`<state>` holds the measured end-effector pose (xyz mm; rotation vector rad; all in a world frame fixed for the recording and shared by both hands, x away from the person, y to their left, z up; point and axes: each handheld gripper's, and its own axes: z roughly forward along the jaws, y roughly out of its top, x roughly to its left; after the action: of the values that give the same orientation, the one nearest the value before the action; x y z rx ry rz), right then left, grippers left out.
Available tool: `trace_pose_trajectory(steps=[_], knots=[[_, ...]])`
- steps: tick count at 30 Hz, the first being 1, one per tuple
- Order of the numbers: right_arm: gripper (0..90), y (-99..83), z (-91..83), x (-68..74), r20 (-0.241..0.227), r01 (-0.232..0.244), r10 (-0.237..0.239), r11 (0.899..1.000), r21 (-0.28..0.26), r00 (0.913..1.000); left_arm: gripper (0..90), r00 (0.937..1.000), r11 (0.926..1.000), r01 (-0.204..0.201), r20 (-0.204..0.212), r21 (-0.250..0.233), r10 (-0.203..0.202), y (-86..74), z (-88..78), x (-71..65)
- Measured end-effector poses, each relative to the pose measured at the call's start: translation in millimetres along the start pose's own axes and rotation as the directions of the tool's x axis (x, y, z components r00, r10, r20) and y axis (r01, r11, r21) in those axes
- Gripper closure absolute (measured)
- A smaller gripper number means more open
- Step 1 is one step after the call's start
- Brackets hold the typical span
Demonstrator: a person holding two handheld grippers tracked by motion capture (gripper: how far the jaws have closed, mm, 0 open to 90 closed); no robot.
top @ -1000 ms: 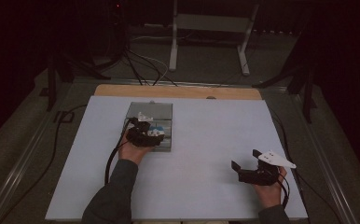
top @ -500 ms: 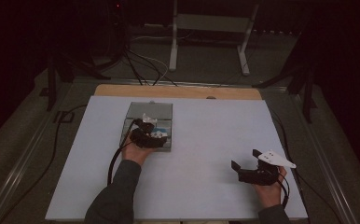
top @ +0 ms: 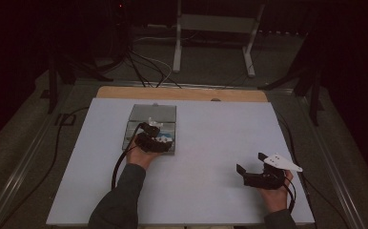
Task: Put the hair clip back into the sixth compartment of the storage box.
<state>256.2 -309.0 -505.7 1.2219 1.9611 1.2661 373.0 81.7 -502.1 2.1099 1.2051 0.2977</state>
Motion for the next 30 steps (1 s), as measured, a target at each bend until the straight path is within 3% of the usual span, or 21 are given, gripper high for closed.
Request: trace_pose_trajectory(steps=[9,17,21,29,30], knots=[[0.0,0.0,0.1,-0.2,0.001,0.002,-0.002,1.0,0.002,1.0,27.4,0.9999,1.0,0.005,0.016,-0.006,-0.005,0.2,1.5,-2.0],[0.0,0.0,0.1,-0.2,0.001,0.002,-0.002,1.0,0.003,1.0,21.3,0.9972,0.9991,0.021,0.073,-0.037,-0.018,1.3,0.2,-2.6],[0.0,0.0,0.2,-0.3,0.001,0.002,-0.002,1.0,0.004,1.0,22.8,0.9912,0.9988,0.029,0.131,-0.041,-0.023,1.2,0.8,-2.8],[0.0,0.0,-0.1,-0.6,0.001,0.002,-0.002,1.0,0.003,1.0,16.7,0.9916,0.9955,0.06,0.119,-0.074,-0.051,1.7,-3.0,1.5],[0.0,0.0,-0.1,-0.6,0.001,0.002,-0.002,1.0,0.003,1.0,16.7,0.993,0.993,0.069,0.102,-0.096,-0.059,2.0,-7.5,3.7]])
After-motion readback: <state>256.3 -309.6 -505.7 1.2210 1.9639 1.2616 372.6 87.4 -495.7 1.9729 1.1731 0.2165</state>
